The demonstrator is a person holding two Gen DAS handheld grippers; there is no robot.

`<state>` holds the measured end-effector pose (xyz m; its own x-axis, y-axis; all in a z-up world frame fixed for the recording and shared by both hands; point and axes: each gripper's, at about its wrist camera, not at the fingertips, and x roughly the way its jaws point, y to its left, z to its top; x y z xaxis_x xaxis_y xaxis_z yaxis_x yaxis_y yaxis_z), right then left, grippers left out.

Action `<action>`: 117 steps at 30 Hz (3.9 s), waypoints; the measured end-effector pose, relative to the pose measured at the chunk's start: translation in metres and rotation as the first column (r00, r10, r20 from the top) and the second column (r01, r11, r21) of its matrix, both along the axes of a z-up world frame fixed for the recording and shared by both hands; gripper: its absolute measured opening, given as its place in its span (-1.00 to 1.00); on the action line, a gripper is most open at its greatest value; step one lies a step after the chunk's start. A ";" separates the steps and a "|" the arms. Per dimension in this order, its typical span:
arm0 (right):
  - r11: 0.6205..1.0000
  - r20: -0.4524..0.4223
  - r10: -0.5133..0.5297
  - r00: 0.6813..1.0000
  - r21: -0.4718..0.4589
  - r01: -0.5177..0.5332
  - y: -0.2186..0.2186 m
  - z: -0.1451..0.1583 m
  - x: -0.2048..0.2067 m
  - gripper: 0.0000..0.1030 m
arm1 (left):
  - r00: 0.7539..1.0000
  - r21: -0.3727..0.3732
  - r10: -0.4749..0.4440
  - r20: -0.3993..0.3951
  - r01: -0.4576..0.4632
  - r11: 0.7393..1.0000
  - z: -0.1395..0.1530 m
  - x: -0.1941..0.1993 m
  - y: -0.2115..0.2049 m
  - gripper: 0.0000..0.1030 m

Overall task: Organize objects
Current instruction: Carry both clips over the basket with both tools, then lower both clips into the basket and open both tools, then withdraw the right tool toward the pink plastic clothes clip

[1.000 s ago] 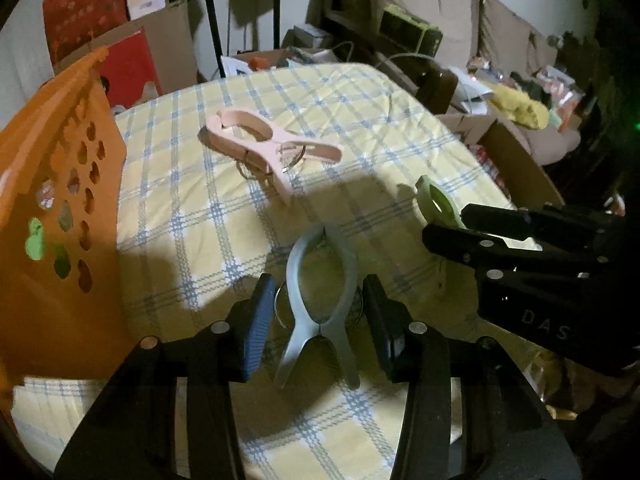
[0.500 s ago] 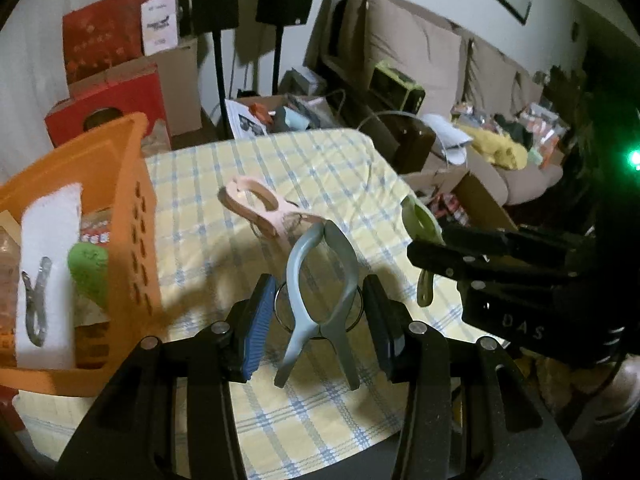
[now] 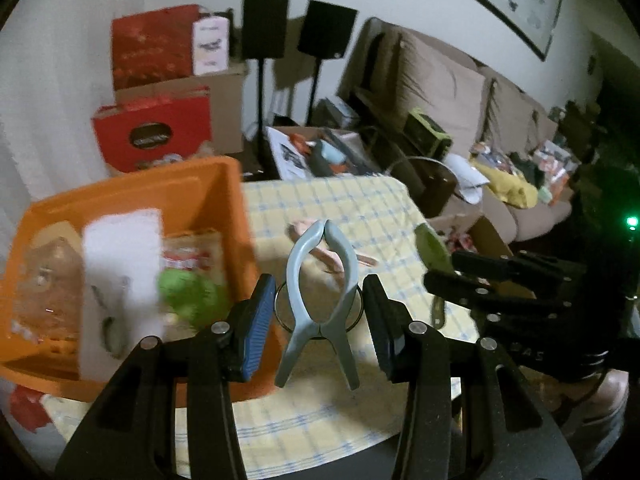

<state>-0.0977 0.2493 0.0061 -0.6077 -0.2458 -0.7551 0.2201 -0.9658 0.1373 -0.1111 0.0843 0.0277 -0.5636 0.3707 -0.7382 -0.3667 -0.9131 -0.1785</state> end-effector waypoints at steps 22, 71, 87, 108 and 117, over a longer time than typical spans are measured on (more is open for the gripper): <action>0.981 0.030 0.188 0.982 -0.058 -0.186 -0.118 0.022 -0.047 -0.20 | 0.979 -0.113 0.200 0.028 -0.196 0.974 -0.005 -0.054 -0.119 -0.19; 0.967 0.158 0.249 0.956 -0.103 -0.234 -0.236 -0.026 -0.118 -0.19 | 0.939 -0.071 0.343 0.038 -0.340 0.938 -0.015 -0.085 -0.208 0.31; 0.978 0.153 0.203 0.967 -0.085 -0.192 -0.236 -0.034 -0.123 0.00 | 0.934 -0.054 0.350 0.063 -0.347 0.936 -0.024 -0.067 -0.220 0.31; 0.986 0.063 0.160 0.985 0.029 -0.162 -0.167 0.012 -0.065 0.34 | 0.965 -0.042 0.254 0.070 -0.251 0.967 -0.016 -0.037 -0.166 0.66; 0.994 0.050 0.107 0.993 0.016 -0.108 -0.120 0.018 -0.051 0.57 | 0.976 -0.036 0.210 0.053 -0.208 0.977 -0.009 -0.021 -0.136 0.92</action>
<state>-0.1483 0.1297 0.0241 -0.5403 -0.2937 -0.7886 0.3163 -0.9393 0.1331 -0.1324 -0.0519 0.0189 -0.5837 0.2267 -0.7797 -0.1575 -0.9736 -0.1652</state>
